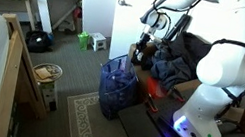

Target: Put the black thing in the laundry hamper

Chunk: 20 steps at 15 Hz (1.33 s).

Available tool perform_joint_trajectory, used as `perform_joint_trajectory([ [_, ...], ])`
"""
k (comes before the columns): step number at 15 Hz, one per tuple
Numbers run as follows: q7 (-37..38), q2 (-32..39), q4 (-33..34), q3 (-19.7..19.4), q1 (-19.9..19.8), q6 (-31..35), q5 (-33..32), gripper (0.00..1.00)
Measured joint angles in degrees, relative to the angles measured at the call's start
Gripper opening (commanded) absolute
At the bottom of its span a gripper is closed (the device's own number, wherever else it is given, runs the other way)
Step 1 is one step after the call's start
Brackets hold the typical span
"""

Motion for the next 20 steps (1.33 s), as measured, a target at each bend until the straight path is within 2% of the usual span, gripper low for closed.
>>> perform_joint_trajectory([
  [9, 6.2, 8.1, 6.1, -0.2, 4.6, -0.8, -11.4, 0.02],
  [15, 14.9, 11.6, 11.8, 2.2, 5.5, -0.8, -10.2, 0.02],
  [20, 21.9, 14.2, 17.2, 2.7, 5.5, -0.3, -8.4, 0.02],
])
